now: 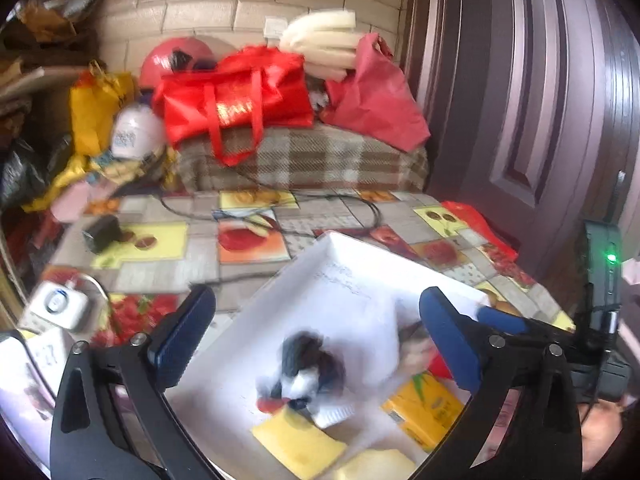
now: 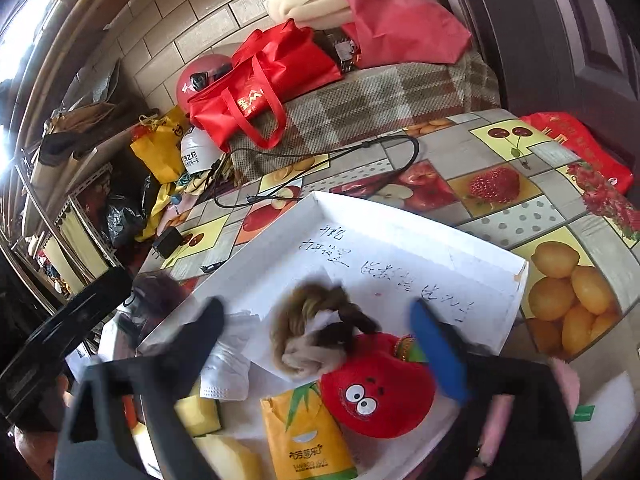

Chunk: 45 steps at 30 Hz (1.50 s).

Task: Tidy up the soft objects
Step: 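Release the cloth and rope toy into the tray by opening both grippers, then grasp the pink tissue pack with the left gripper while the right gripper grasps the patterned cloth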

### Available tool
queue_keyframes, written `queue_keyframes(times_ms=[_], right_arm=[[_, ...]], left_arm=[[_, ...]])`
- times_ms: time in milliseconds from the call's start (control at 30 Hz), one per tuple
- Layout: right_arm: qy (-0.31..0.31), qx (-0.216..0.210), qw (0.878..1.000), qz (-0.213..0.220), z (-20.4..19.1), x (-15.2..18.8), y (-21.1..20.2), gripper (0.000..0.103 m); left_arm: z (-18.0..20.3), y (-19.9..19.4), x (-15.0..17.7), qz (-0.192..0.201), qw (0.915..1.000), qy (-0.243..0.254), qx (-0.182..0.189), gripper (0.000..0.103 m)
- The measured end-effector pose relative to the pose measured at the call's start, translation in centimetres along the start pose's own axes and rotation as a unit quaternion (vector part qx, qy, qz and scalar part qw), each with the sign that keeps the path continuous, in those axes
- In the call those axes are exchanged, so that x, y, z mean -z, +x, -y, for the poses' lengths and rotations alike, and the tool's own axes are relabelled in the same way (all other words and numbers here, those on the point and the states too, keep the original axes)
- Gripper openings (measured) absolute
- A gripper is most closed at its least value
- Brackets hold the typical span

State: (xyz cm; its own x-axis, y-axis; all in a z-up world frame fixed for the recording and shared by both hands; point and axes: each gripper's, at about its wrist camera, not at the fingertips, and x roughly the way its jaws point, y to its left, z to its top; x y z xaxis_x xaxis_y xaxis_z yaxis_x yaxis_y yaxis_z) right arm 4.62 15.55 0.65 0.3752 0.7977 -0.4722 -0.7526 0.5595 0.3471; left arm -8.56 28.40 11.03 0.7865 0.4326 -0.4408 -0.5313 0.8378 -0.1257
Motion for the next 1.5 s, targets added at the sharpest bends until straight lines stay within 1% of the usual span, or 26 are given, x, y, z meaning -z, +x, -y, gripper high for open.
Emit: queue_keyframes(times_ms=[67,233,333,433,467,567,667,700,767,833,900,933,967,1000,1067,1100,1133,1167,1200,1267,1333,1367,1467,1500], right_arm=[[0.005,-0.001,1.000,0.003,0.1,0.1,-0.1,0.103],[0.015,-0.001,1.000,0.012,0.4,0.2,-0.9,0.103],[0.027,-0.004,0.999,0.025,1.1,0.4,-2.2,0.103],[0.033,-0.011,0.998,0.045,2.1,0.9,-4.5,0.103],[0.029,-0.007,0.998,0.055,2.5,1.2,-5.6,0.103],[0.017,0.015,0.996,0.091,3.9,2.0,-8.4,0.103],[0.031,0.036,0.991,0.124,6.9,2.9,-11.0,0.103],[0.045,0.045,0.990,0.129,8.4,3.3,-11.9,0.103],[0.065,0.053,0.989,0.119,10.4,3.7,-12.8,0.103],[0.081,0.045,0.991,0.098,12.3,4.5,-13.7,0.103],[0.080,0.056,0.991,0.096,13.5,5.4,-14.9,0.103],[0.080,0.064,0.990,0.100,13.8,5.7,-15.4,0.103],[0.082,0.073,0.988,0.106,14.2,6.0,-15.8,0.103],[0.087,0.077,0.987,0.111,14.6,6.2,-16.0,0.103],[0.109,0.084,0.983,0.119,15.6,6.5,-16.1,0.103],[0.122,0.088,0.981,0.122,16.2,6.7,-16.0,0.103],[0.131,0.087,0.980,0.123,16.7,6.9,-15.9,0.103],[0.135,0.086,0.980,0.122,16.9,7.0,-15.7,0.103],[0.137,0.086,0.980,0.120,17.0,7.2,-15.5,0.103],[0.141,0.078,0.981,0.111,17.1,7.4,-15.2,0.103],[0.143,0.068,0.981,0.109,17.2,7.5,-15.0,0.103],[0.142,0.067,0.981,0.110,17.2,7.6,-15.1,0.103],[0.149,0.061,0.981,0.112,17.4,7.8,-15.2,0.103],[0.152,0.059,0.980,0.111,17.6,7.8,-15.2,0.103]], left_arm=[[-0.1,0.0,-0.1,0.003,0.9999,0.001,-0.011,0.103],[-0.8,-0.4,-0.3,0.014,0.9997,-0.014,-0.014,0.103],[-0.8,-1.0,-0.6,0.023,0.9995,-0.018,-0.007,0.103],[-0.1,-2.1,-0.9,0.036,0.9991,-0.015,0.017,0.103],[0.4,-2.5,-1.1,0.040,0.9986,-0.012,0.032,0.103],[2.2,-3.7,-1.3,0.048,0.9961,-0.004,0.074,0.103],[4.4,-4.8,-0.9,0.053,0.9929,0.010,0.106,0.103],[5.3,-4.9,-0.6,0.049,0.9917,0.015,0.118,0.103],[7.0,-5.2,0.4,0.031,0.9873,0.027,0.153,0.103],[8.9,-5.6,2.0,0.006,0.9802,0.044,0.193,0.103],[10.8,-6.4,4.2,-0.018,0.9672,0.059,0.246,0.103],[11.5,-6.6,5.2,-0.033,0.9593,0.062,0.274,0.103],[12.2,-6.7,6.3,-0.055,0.9482,0.066,0.306,0.103],[13.2,-6.6,7.7,-0.089,0.9317,0.071,0.345,0.103],[14.5,-6.6,9.8,-0.135,0.9102,0.083,0.382,0.102],[15.1,-6.6,10.9,-0.155,0.9031,0.097,0.389,0.102],[15.5,-6.5,11.6,-0.165,0.9019,0.108,0.384,0.102],[15.8,-6.3,12.2,-0.174,0.9030,0.119,0.375,0.102],[15.8,-5.9,12.7,-0.181,0.9070,0.125,0.359,0.102],[15.2,-4.8,12.8,-0.195,0.9117,0.110,0.345,0.102],[14.9,-4.4,12.7,-0.196,0.9171,0.101,0.332,0.102],[14.6,-4.1,12.5,-0.193,0.9228,0.101,0.318,0.102],[13.1,-3.0,12.0,-0.183,0.9361,0.090,0.287,0.102],[12.3,-2.6,11.7,-0.178,0.9426,0.084,0.270,0.102]])
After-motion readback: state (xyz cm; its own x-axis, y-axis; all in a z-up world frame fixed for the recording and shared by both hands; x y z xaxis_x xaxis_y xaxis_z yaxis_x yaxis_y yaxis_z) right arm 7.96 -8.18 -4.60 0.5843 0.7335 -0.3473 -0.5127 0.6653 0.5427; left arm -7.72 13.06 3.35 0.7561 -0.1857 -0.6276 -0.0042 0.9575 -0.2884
